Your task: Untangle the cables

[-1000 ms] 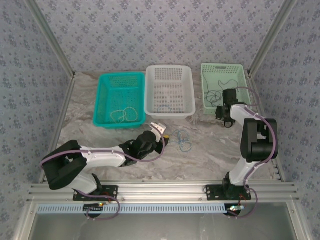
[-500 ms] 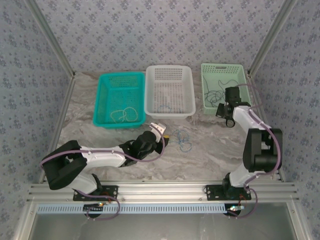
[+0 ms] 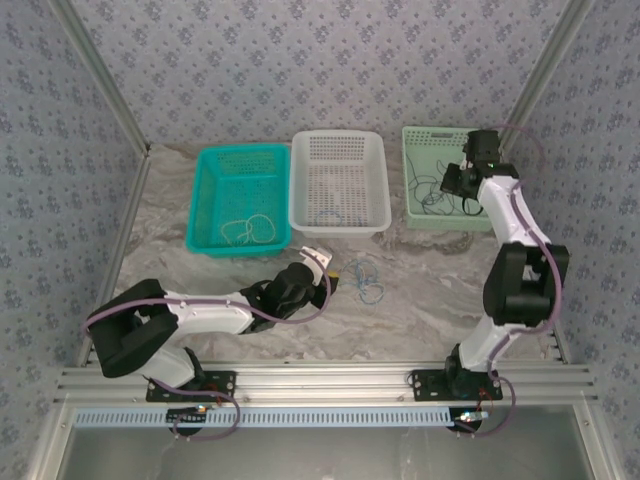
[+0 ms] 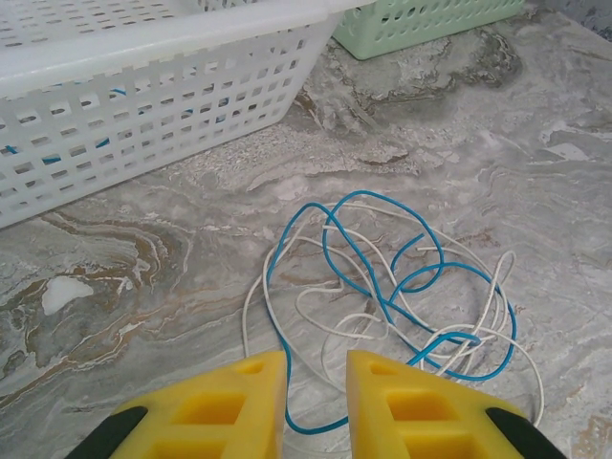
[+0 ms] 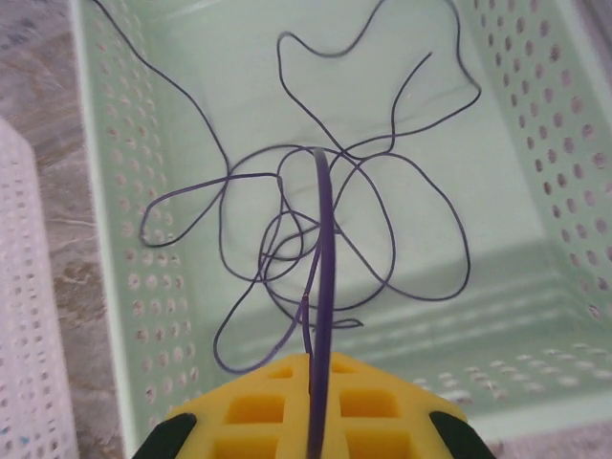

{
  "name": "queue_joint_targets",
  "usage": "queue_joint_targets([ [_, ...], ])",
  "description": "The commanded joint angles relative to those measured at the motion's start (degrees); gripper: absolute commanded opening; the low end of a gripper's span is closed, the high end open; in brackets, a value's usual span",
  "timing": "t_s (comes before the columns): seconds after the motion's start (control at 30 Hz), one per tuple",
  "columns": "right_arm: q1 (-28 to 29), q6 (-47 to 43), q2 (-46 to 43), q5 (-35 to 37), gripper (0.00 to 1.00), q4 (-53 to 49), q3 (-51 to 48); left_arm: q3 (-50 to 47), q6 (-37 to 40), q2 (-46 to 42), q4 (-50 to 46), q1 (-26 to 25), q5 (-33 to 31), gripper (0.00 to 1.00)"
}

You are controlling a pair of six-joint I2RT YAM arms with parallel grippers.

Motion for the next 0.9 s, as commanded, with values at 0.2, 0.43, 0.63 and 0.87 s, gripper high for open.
queue_joint_targets([
  [0.2, -1.0, -2.3, 4.4, 2.1, 0.66, -6.5, 2.6, -1.4, -1.1, -3.4, -1.4, 0.2, -2.7, 0.23],
  [0.43, 2.8, -1.8, -9.3, 3.1, 0.75, -2.5, -5.9, -0.3, -1.4, -2.7, -2.3, 0.3, -2.8, 0.29],
  [0.63, 10.5, -2.4, -17.7, -0.9, 0.75, -3.9, -13.2, -0.3, -0.4, -2.3, -1.2, 0.5, -0.6, 0.34],
  [0.87, 15.5, 1.2, -24.1, -10.7, 0.69, 2.2, -29.7, 0.5, 8.9, -2.6, -6.2, 1.5, 8.4, 0.41],
])
